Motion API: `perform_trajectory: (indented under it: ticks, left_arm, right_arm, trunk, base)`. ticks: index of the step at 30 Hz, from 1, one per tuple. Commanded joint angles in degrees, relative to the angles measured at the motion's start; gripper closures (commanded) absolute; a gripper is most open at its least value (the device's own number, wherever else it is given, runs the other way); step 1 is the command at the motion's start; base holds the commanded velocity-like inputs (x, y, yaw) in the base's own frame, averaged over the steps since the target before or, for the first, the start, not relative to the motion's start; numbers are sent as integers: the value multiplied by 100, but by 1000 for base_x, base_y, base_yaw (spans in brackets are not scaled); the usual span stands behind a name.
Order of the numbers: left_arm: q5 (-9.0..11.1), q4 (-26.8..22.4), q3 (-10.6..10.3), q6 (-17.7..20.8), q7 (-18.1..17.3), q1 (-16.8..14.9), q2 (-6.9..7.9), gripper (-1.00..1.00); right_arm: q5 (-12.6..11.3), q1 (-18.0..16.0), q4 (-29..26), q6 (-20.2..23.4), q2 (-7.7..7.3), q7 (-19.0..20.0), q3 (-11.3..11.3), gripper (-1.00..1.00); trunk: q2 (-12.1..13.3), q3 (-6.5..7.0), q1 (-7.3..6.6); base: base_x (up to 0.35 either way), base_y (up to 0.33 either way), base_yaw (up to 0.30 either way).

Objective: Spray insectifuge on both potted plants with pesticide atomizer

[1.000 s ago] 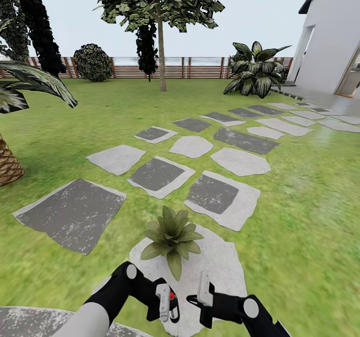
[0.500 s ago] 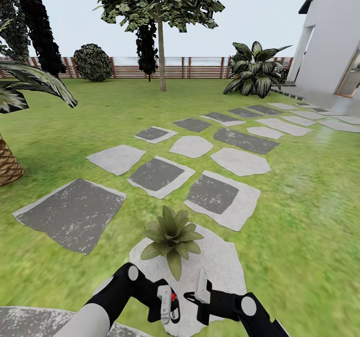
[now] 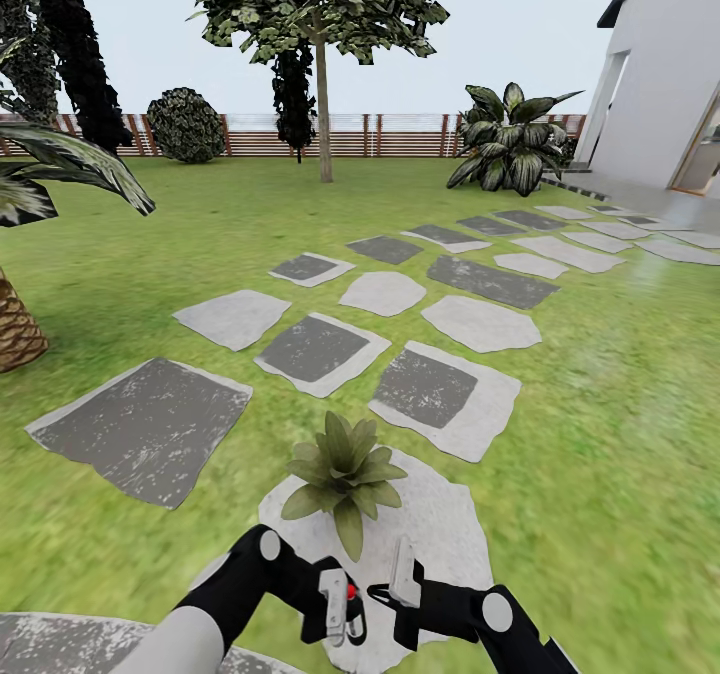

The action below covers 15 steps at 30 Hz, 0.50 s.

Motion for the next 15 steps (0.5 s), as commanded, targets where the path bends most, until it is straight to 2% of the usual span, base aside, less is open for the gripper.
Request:
perform_trajectory:
  ticks: [1, 15]
  left_arm:
    - [-41, -5, 5, -56, -4, 0, -11, 100]
    - [-41, -3, 5, -64, 3, 2, -124, 100]
  right_arm:
    - [48, -2, -6, -31, 2, 3, -6, 100]
    - [48, -2, -6, -31, 2, 3, -6, 100]
  trunk:
    - [-2, -5, -1]
    - [-2, -5, -1]
  base:
    - [0, 0, 0]
    - [0, 0, 0]
